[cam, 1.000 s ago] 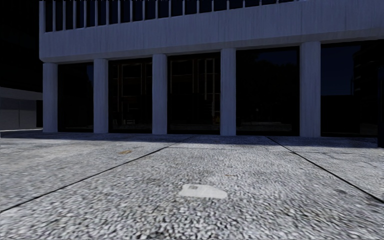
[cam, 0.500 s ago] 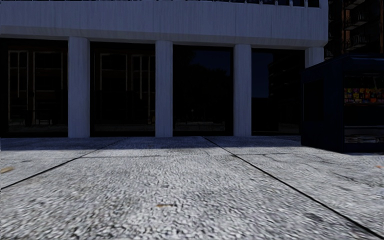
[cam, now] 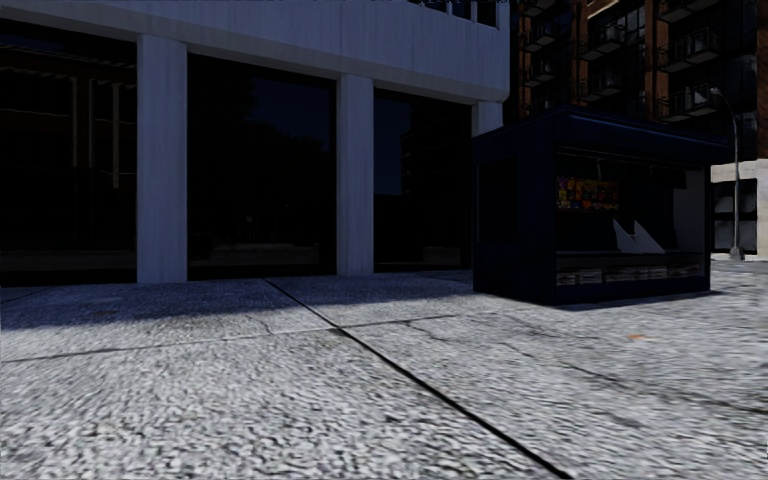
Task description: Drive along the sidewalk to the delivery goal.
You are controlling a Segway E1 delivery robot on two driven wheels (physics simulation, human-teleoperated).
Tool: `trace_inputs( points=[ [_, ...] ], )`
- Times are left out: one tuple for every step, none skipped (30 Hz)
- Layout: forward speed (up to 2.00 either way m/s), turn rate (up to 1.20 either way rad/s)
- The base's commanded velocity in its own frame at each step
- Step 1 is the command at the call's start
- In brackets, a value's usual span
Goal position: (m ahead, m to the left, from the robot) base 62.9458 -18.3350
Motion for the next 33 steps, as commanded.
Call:
trace_inputs(
  points=[
    [2.00, -0.78],
    [2.00, -0.78],
    [2.00, -0.78],
    [2.00, -0.78],
    [2.00, -0.79],
    [2.00, -0.80],
    [2.00, -0.81],
    [2.00, -0.81],
    [2.00, -0.81],
    [2.00, -0.81],
    [2.00, -0.81],
    [2.00, -0.81],
    [2.00, -0.81],
    [2.00, -0.81],
    [2.00, -0.81],
    [2.00, -0.81],
    [2.00, -0.81],
    [2.00, -0.81],
    [2.00, -0.81],
    [2.00, -0.81],
    [2.00, -0.81],
    [2.00, -0.81],
    [2.00, -0.81],
    [2.00, -0.81],
    [2.00, -0.81],
    [2.00, -0.81],
    [2.00, -0.81],
    [2.00, -0.81],
    [2.00, -0.81],
    [2.00, -0.81],
    [2.00, -0.81],
    [2.00, -0.81],
    [2.00, -0.81]
  ],
)
